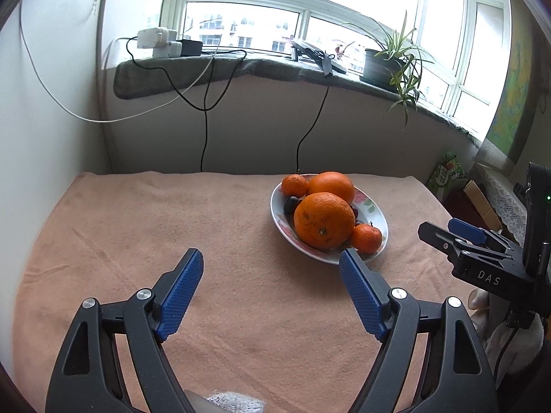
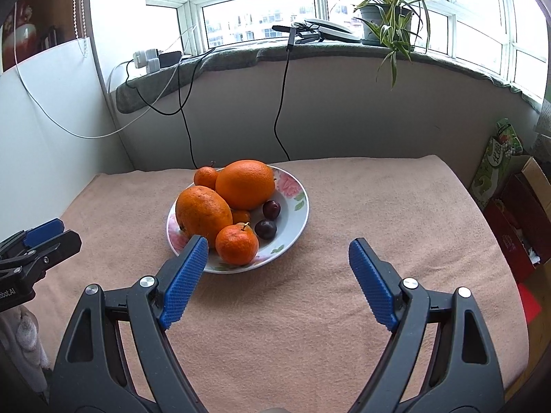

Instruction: Organize fruits

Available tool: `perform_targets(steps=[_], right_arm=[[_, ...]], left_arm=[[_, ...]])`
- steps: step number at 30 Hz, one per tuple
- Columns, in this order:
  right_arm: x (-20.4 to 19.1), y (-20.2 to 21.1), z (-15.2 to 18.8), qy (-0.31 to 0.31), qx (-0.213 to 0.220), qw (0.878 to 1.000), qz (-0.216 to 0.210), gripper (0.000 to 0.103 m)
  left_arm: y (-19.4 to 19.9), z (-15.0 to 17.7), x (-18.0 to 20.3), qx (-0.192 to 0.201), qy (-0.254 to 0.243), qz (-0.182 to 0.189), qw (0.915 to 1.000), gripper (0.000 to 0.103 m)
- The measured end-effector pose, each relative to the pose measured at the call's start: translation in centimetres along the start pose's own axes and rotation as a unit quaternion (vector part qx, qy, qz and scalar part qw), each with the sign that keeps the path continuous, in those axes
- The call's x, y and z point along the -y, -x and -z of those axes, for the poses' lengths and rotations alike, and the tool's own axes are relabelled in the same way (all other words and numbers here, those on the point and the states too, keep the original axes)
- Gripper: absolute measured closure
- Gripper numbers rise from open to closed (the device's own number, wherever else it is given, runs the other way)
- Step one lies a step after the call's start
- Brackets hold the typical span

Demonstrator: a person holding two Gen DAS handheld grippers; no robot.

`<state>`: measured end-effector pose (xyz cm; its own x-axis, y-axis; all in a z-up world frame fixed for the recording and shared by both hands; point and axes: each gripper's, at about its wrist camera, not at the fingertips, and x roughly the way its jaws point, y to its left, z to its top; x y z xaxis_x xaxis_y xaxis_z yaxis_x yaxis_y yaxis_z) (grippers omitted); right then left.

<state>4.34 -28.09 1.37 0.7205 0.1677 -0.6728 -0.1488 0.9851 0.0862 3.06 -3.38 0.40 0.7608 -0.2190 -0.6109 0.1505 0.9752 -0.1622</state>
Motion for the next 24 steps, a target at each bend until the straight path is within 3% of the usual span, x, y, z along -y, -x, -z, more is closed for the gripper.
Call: perform_targets(steps=[24], right_arm=[[-0.29,-0.15,0.09,0.006,-0.002,1.000,-0.001,0.017]], left_arm=[[0.18,0.05,0.16,0.001,0.002,0.000,1.0000,0.021]])
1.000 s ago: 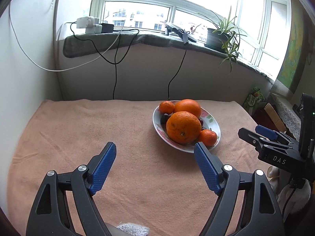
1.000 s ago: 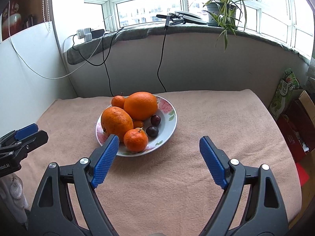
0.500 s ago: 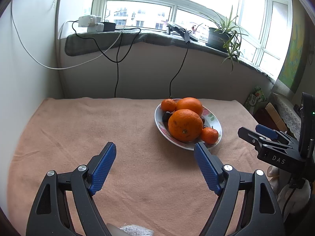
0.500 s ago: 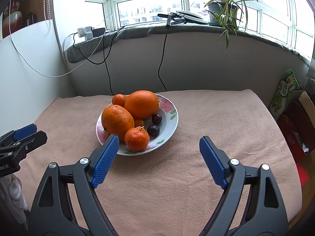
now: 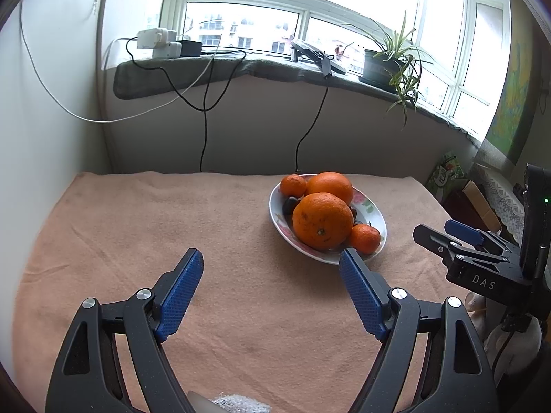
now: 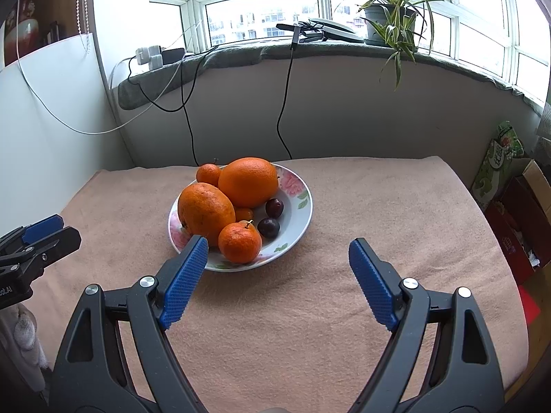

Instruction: Organize fruits

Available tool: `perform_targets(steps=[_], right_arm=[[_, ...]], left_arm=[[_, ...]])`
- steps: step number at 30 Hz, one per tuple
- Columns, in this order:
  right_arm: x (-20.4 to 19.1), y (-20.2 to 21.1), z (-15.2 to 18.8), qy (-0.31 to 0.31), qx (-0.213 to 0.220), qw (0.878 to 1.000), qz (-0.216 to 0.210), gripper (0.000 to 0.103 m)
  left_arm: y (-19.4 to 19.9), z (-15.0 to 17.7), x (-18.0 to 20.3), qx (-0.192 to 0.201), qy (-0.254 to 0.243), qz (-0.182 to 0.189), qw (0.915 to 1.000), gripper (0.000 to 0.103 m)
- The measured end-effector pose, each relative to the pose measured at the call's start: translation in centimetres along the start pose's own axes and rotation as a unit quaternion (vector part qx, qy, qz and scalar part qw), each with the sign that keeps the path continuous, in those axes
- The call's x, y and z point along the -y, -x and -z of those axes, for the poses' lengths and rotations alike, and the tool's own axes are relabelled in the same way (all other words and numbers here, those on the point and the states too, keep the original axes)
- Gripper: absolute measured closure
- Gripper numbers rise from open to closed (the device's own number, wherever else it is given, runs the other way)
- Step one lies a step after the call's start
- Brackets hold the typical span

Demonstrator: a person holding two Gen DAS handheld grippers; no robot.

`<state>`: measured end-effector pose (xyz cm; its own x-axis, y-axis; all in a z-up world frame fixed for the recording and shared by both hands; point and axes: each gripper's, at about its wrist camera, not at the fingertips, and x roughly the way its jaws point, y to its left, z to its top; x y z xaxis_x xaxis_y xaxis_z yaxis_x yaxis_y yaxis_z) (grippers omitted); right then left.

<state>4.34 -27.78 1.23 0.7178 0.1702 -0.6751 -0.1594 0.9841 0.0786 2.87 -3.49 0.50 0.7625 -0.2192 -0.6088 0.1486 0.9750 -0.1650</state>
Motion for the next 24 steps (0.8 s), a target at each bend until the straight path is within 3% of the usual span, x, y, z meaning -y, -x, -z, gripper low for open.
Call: perform_targets(steps=[24], right_arm=[[0.12,-0.10,0.59,-0.005,-0.005,1.000,-0.002,0.017]], left_arm=[[-0.08,0.27,0.07,0.002,-0.001,-0.002,1.0000,0.021]])
